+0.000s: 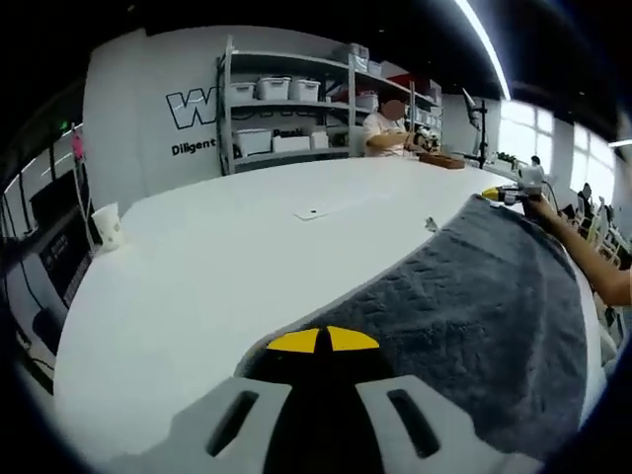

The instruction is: Open the folded towel by lifting each exposed corner and separating the folded layers until the towel lies flat within the target outline without major curled edges

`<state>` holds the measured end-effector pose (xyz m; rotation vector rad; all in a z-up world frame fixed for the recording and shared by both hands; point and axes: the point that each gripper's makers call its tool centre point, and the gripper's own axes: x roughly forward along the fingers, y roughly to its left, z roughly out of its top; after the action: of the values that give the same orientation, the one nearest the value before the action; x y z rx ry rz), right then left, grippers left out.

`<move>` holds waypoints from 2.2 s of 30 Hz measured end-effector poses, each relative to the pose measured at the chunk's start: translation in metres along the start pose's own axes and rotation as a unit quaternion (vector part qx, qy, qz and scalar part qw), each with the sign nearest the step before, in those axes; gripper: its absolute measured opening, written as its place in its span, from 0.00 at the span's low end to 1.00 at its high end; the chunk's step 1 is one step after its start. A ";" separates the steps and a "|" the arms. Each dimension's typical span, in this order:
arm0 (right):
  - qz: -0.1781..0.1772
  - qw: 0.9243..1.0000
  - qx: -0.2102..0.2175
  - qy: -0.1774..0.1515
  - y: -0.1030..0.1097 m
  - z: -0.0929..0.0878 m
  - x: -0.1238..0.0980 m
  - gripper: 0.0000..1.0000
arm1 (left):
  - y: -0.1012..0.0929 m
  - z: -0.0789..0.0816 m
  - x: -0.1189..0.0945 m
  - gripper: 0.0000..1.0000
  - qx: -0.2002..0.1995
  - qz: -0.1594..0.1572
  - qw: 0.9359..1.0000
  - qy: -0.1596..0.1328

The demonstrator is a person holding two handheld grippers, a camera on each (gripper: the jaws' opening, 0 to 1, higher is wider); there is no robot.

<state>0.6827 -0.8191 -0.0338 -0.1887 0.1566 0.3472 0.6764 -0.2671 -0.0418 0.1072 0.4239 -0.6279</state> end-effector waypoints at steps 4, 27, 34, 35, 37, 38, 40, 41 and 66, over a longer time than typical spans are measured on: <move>0.024 0.998 0.023 -0.045 0.015 0.027 -0.008 0.00 | -0.011 0.005 -0.010 0.01 0.012 -0.003 1.000 -0.008; 0.184 0.979 -0.010 -0.088 0.161 0.115 -0.047 0.00 | -0.092 0.052 -0.071 0.01 0.063 -0.049 0.994 -0.073; 0.234 0.967 -0.061 -0.084 0.209 0.135 -0.060 0.00 | -0.116 0.052 -0.082 0.01 0.078 -0.069 0.992 -0.074; 0.247 0.962 -0.084 -0.075 0.220 0.134 -0.061 0.00 | -0.118 0.052 -0.084 0.01 0.078 -0.070 0.992 -0.074; 0.277 0.950 -0.136 -0.053 0.239 0.126 -0.062 0.00 | -0.116 0.052 -0.082 0.01 0.096 -0.057 0.991 -0.077; 0.288 0.944 -0.151 -0.053 0.246 0.124 -0.062 0.00 | -0.110 0.047 -0.080 0.01 0.109 -0.044 0.991 -0.060; 0.295 0.945 -0.136 -0.020 0.257 0.115 -0.061 0.00 | -0.105 0.038 -0.078 0.01 0.109 -0.029 0.993 -0.033; 0.298 0.946 -0.127 -0.008 0.263 0.113 -0.061 0.00 | -0.110 0.039 -0.077 0.01 0.111 -0.039 0.992 -0.040; 0.426 0.884 -0.171 0.088 0.352 0.034 -0.064 0.00 | -0.195 -0.026 -0.044 0.01 0.108 -0.198 0.971 0.080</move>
<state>0.5033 -0.5078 -0.0435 -0.5046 0.3580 1.2458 0.5201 -0.3943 -0.0418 0.2877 0.5379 -1.0651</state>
